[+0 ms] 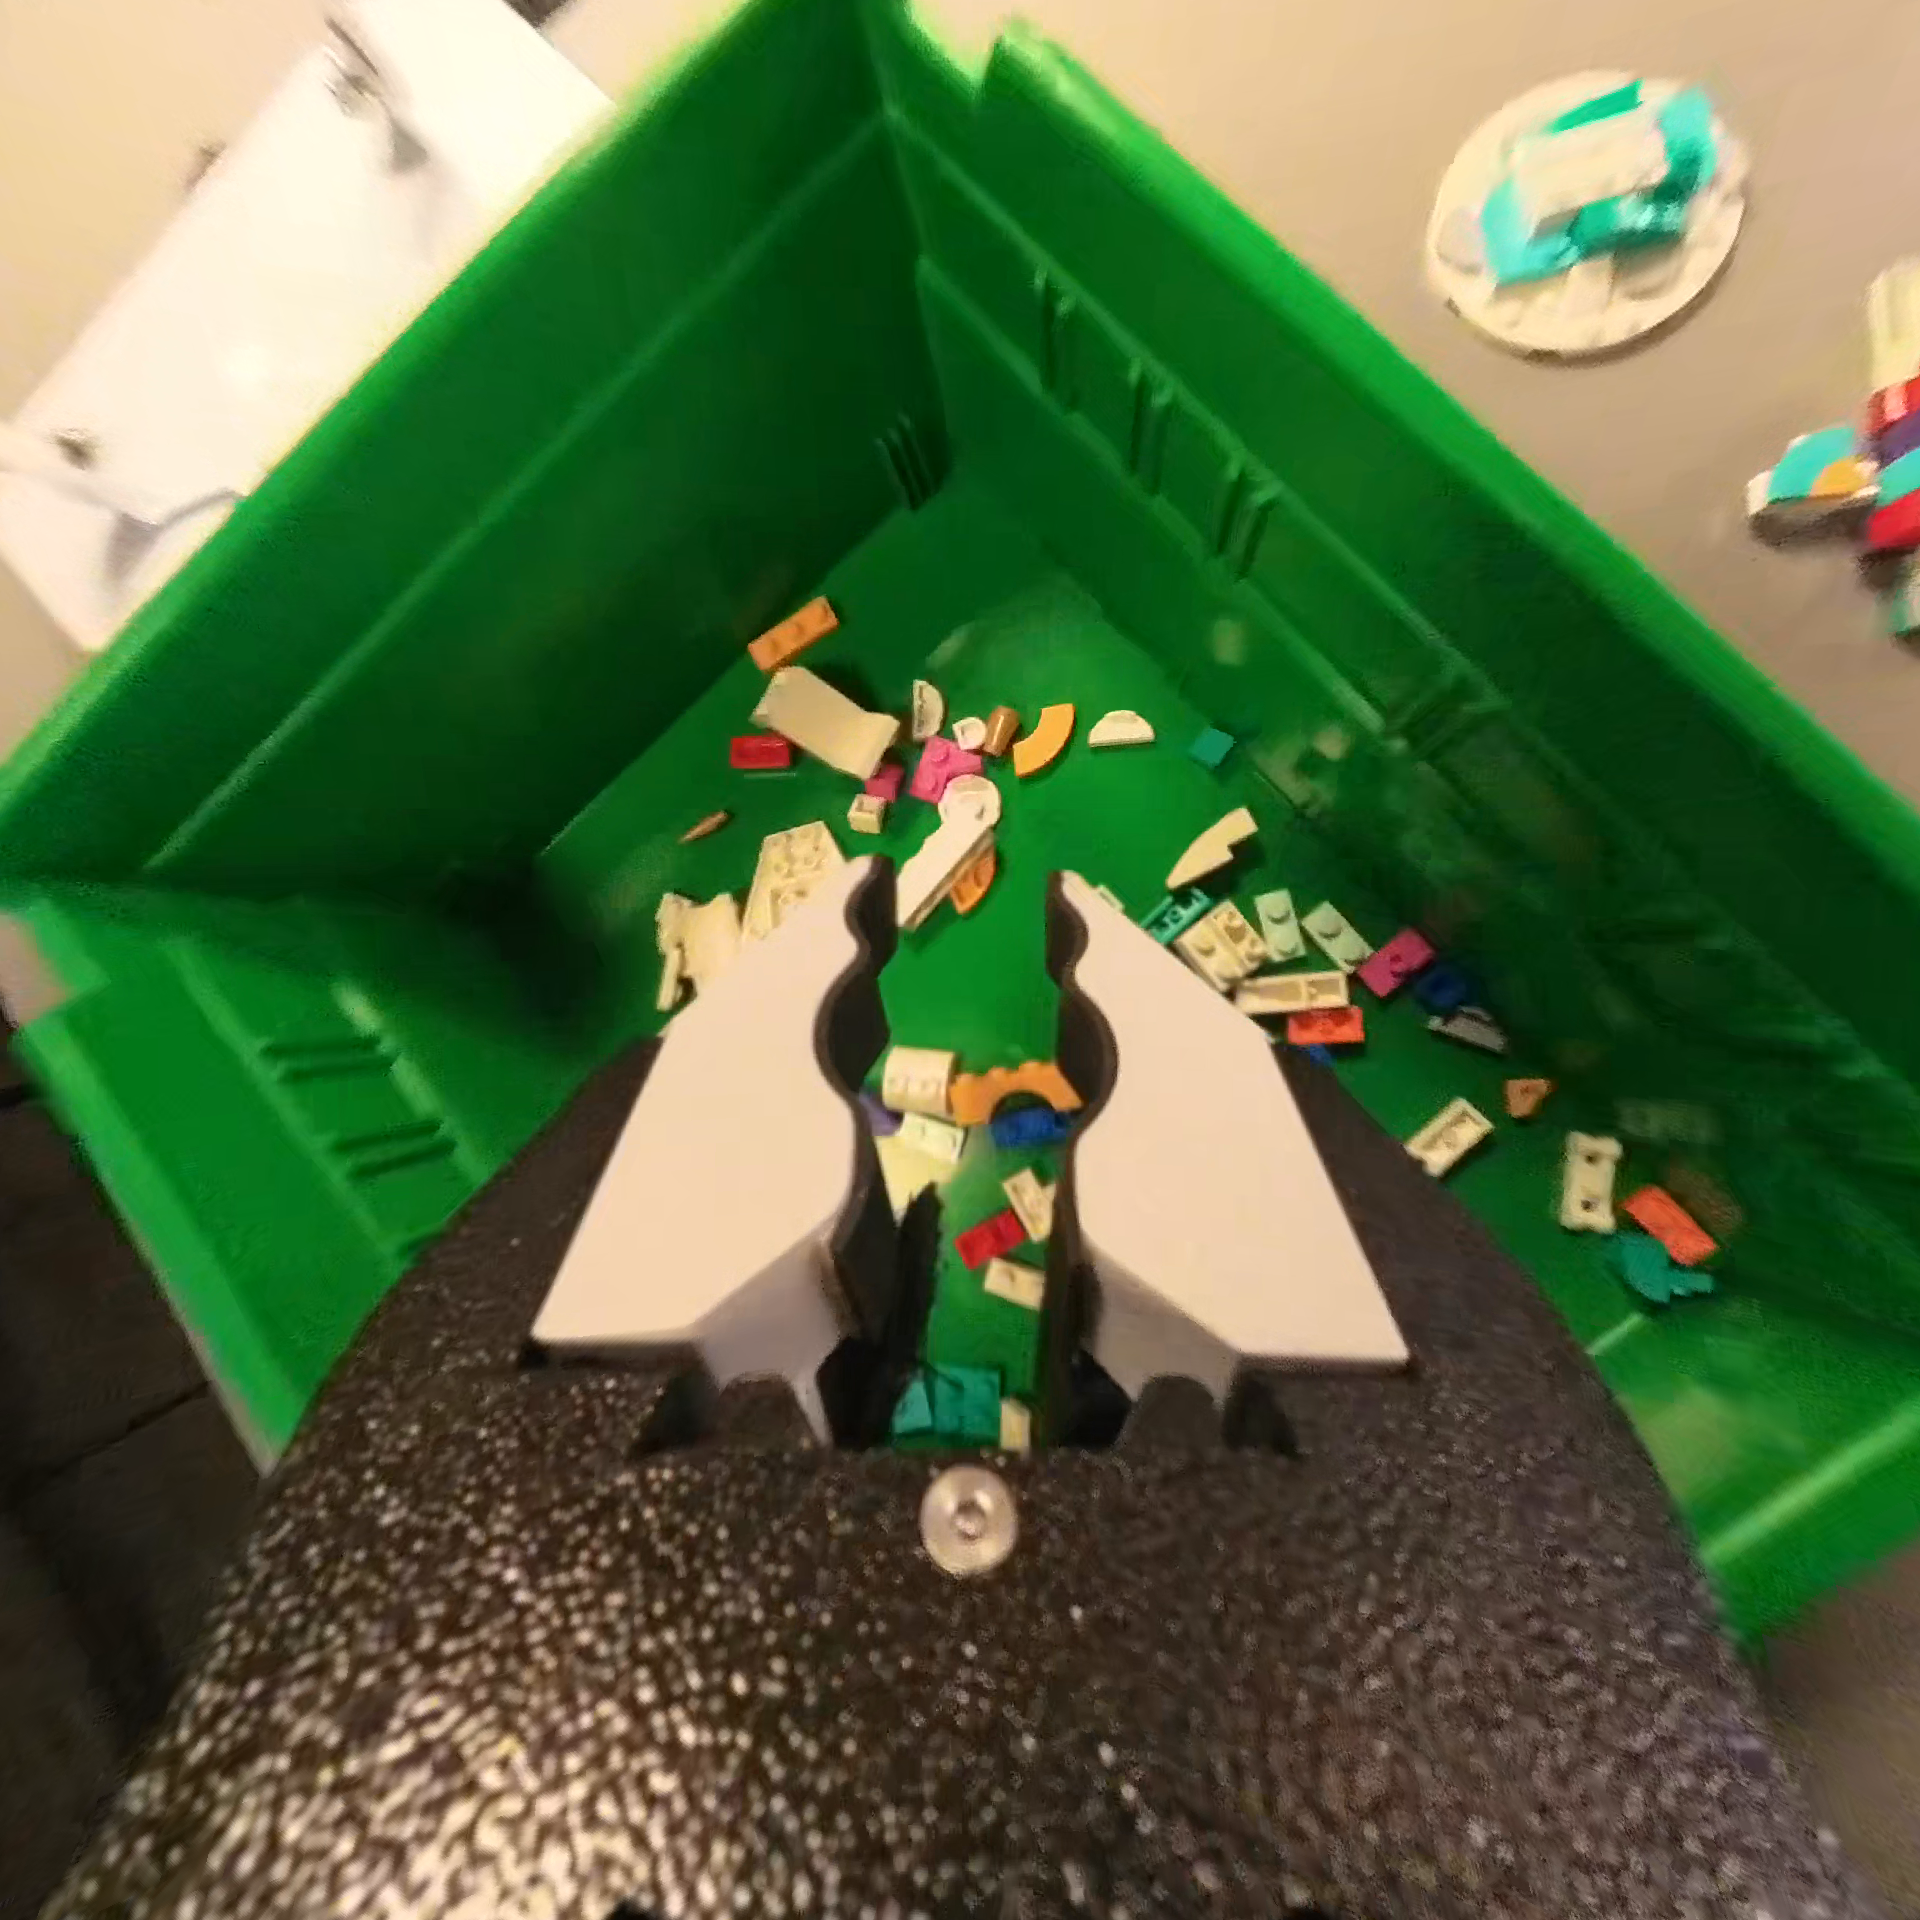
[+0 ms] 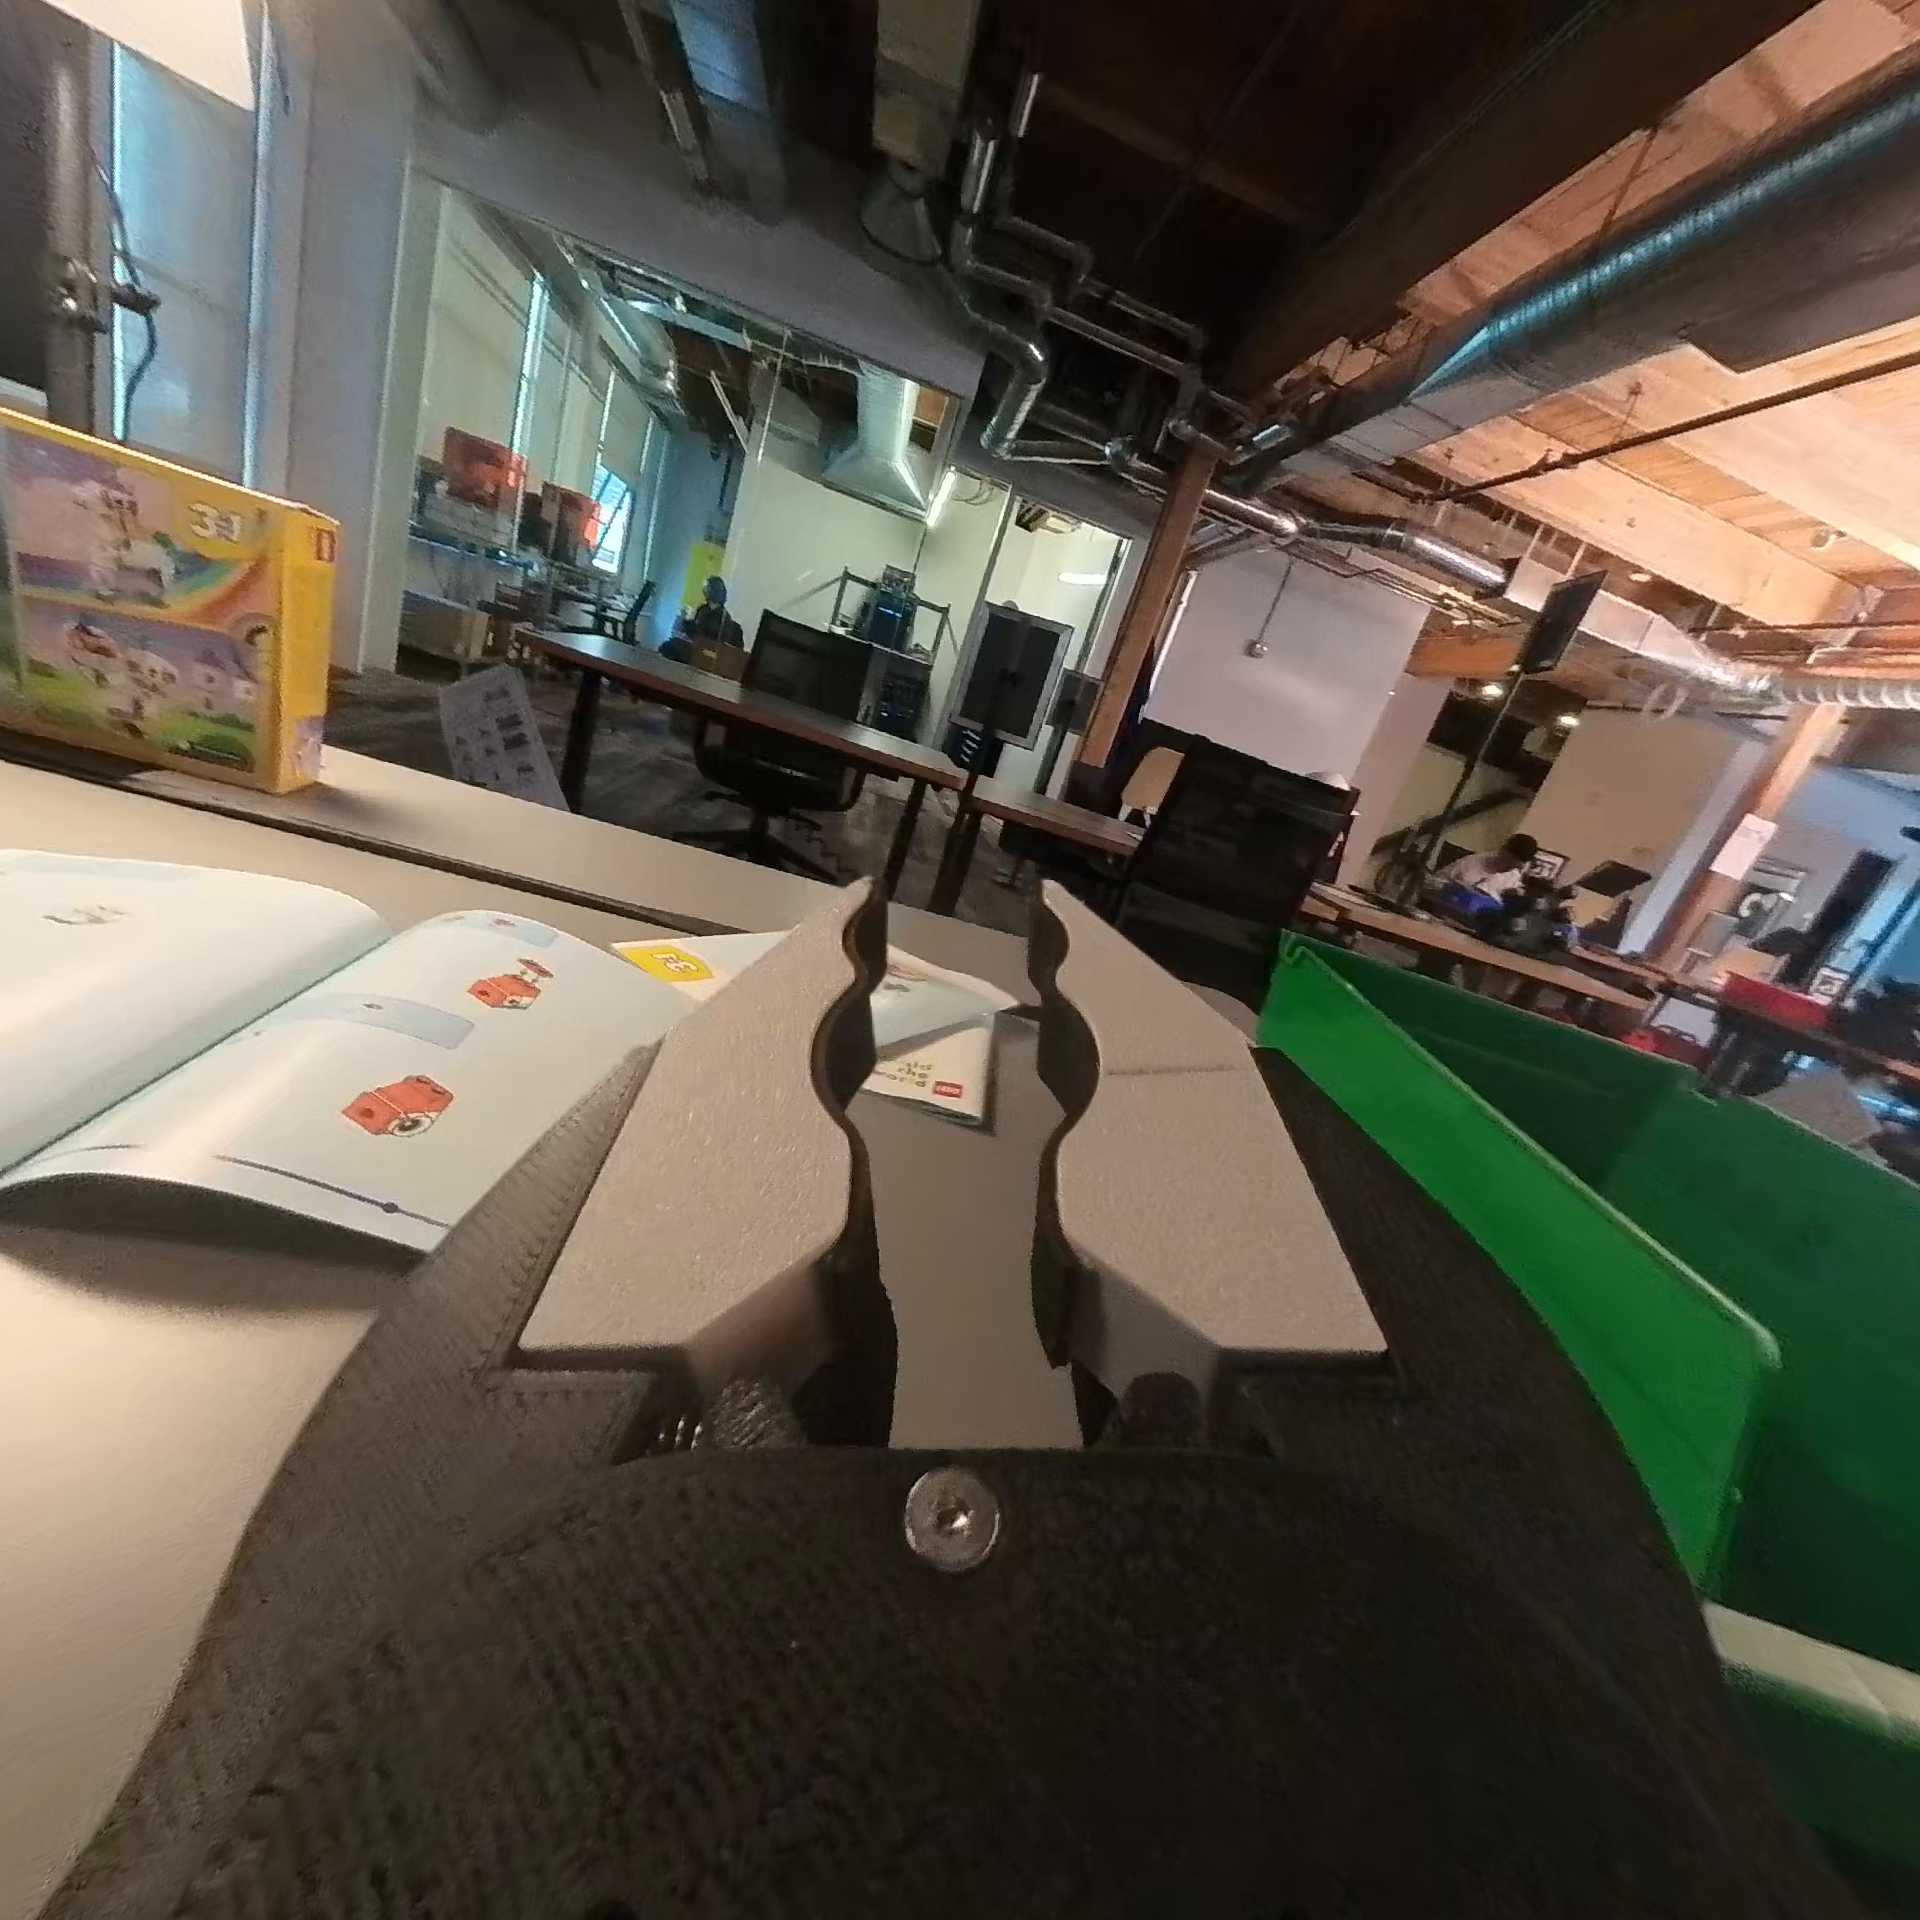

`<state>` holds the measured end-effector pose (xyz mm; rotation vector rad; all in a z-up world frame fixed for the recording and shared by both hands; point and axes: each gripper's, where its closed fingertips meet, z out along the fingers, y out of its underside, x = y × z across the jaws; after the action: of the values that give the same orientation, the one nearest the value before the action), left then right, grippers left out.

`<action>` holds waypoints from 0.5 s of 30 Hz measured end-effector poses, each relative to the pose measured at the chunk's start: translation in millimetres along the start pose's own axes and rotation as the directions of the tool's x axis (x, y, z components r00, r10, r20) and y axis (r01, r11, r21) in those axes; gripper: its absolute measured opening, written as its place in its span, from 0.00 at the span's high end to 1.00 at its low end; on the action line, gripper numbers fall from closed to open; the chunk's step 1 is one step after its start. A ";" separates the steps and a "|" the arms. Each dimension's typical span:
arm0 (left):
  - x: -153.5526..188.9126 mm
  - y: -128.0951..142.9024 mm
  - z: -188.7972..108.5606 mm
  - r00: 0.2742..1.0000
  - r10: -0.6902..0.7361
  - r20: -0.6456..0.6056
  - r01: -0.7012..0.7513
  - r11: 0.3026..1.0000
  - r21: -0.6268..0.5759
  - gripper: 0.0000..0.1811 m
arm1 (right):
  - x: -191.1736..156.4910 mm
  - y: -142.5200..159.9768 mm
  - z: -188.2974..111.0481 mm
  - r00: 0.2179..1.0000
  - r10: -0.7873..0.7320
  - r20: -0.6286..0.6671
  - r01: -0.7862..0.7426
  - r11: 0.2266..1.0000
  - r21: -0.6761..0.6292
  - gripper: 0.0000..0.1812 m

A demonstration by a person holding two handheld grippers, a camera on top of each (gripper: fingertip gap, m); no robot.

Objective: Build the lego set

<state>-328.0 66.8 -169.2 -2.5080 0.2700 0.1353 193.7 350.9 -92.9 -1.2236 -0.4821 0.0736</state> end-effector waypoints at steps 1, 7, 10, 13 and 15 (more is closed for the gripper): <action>1.9 0.7 9.9 0.999 -0.008 -0.035 0.007 0.999 -0.032 0.88 | -0.5 0.2 0.0 1.000 -0.012 -0.002 0.012 1.000 -0.003 0.86; -16.1 7.1 44.5 0.999 0.028 -0.018 -0.030 0.990 -0.139 0.99 | -5.5 0.9 0.8 0.998 -0.058 0.008 0.058 0.998 -0.012 0.87; -19.4 15.4 51.6 0.999 0.053 -0.008 -0.054 0.981 -0.189 0.99 | -6.9 0.9 1.3 0.998 -0.060 0.015 0.060 0.998 -0.010 0.87; -6.8 21.5 49.2 0.995 0.055 -0.087 -0.073 0.971 -0.226 1.00 | -7.0 0.8 1.2 0.999 -0.048 0.021 0.049 0.999 -0.007 0.87; 17.2 19.6 41.9 0.973 0.022 -0.230 -0.073 0.974 -0.215 0.99 | -6.6 1.1 1.4 0.999 -0.038 0.023 0.038 0.999 -0.006 0.87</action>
<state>-317.0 72.8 -217.0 -2.7435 0.4300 -0.1088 187.5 350.4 -95.6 -1.2205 -0.5259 0.0540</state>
